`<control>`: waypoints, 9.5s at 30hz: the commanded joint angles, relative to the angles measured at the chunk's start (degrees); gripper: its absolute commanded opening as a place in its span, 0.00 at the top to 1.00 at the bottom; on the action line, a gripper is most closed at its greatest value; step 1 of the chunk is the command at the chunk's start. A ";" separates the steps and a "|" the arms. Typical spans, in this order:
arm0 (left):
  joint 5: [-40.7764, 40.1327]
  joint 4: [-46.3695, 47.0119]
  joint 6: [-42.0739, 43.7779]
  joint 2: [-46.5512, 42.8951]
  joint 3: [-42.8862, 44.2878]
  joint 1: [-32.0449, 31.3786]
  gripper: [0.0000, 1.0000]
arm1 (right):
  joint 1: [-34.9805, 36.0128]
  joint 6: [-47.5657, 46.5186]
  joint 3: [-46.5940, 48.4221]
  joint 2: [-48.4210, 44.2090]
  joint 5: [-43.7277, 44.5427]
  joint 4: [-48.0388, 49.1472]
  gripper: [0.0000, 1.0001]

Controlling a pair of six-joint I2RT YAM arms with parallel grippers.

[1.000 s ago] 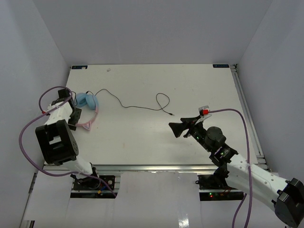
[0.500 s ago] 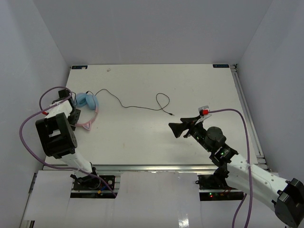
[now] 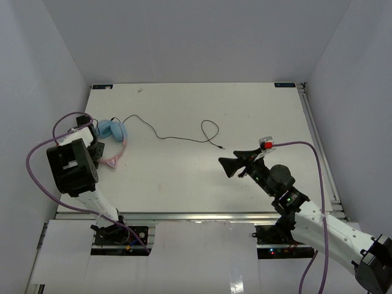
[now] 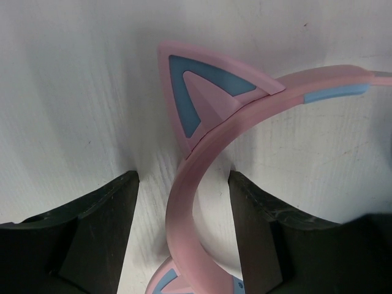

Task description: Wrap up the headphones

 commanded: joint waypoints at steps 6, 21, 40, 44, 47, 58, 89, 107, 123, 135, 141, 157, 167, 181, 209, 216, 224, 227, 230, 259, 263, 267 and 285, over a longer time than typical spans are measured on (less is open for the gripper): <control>2.58 3.07 0.71 4.01 0.11 -0.47 0.70 | 0.20 -0.75 0.00 -2.12 0.16 1.88 0.08; -0.38 7.34 13.11 -2.11 2.04 -24.84 1.00 | 0.24 -0.80 -0.31 -5.48 1.69 0.72 0.09; 34.09 8.05 37.75 -26.79 6.28 -35.83 1.00 | 0.15 -4.60 -2.41 -9.57 6.13 3.36 0.06; 38.36 3.47 40.68 -34.38 9.27 -35.84 1.00 | 0.15 -10.23 -0.33 -8.00 -0.16 7.80 0.02; 42.02 0.15 41.08 -37.30 11.87 -35.85 1.00 | 0.15 -17.37 5.28 -3.60 -6.80 4.53 0.01; 52.53 -5.41 39.82 -42.85 16.50 -35.85 1.00 | 0.15 -27.71 4.92 2.46 -20.61 13.13 0.00; 62.80 2.44 32.94 -45.66 10.40 -35.85 1.00 | 0.15 -28.81 13.52 23.40 -36.23 28.20 0.29; 65.73 6.46 28.44 -48.33 9.04 -35.85 1.00 | 0.15 -26.11 10.42 28.69 -29.95 34.80 0.92; 81.73 14.75 27.58 -57.05 -6.02 -35.91 1.00 | -0.64 -31.55 20.79 35.21 -24.62 27.12 0.92; 84.16 21.84 29.07 -55.61 -16.60 -41.23 1.00 | -0.90 -35.73 34.09 42.22 -23.51 17.89 0.92; 80.85 22.23 31.96 -51.26 -17.79 -45.64 1.00 | -1.38 -37.43 40.19 45.82 -21.86 14.31 0.92; 51.88 11.29 42.42 -43.77 -15.46 -50.79 1.00 | -3.36 -41.05 42.65 38.41 -12.93 7.70 0.92; 34.94 4.49 45.27 -39.85 -10.67 -54.44 1.00 | -3.45 -42.53 41.20 33.36 -11.06 4.42 0.91; 5.67 -0.43 42.52 -32.57 -6.18 -57.30 1.00 | -3.36 -39.69 45.75 29.32 -9.03 -12.61 0.92; -11.57 -1.54 30.91 -32.64 9.15 -57.30 1.00 | -0.50 -6.92 24.33 29.34 -54.28 8.17 0.92; -4.87 0.42 27.15 -33.46 12.25 -57.25 1.00 | 1.72 -2.19 18.06 29.55 -54.73 21.03 0.92; -2.62 -1.98 26.36 -34.81 17.98 -57.30 1.00 | 2.43 -0.41 14.42 30.10 -53.52 28.37 0.92; -7.25 -5.92 27.74 -34.17 19.57 -57.29 1.00 | 2.63 -0.08 13.27 29.31 -51.97 29.95 0.92; -8.01 -6.20 28.20 -34.66 18.79 -57.21 1.00 | 2.99 0.17 12.07 29.11 -49.87 31.57 0.92; 8.74 -6.53 25.63 -44.14 19.75 -57.21 1.00 | 4.35 -0.79 8.08 40.02 -38.93 44.43 0.92; 12.28 -10.06 27.84 -45.12 20.56 -57.21 1.00 | 3.64 -1.29 7.70 41.15 -36.83 45.91 0.92; 10.91 -13.21 29.41 -46.53 20.41 -57.21 1.00 | 3.13 -2.40 7.34 41.00 -34.47 46.67 0.92; 39.09 -12.29 36.09 -47.02 15.71 -57.21 1.00 | 0.17 -6.16 11.33 41.18 -29.19 42.06 0.92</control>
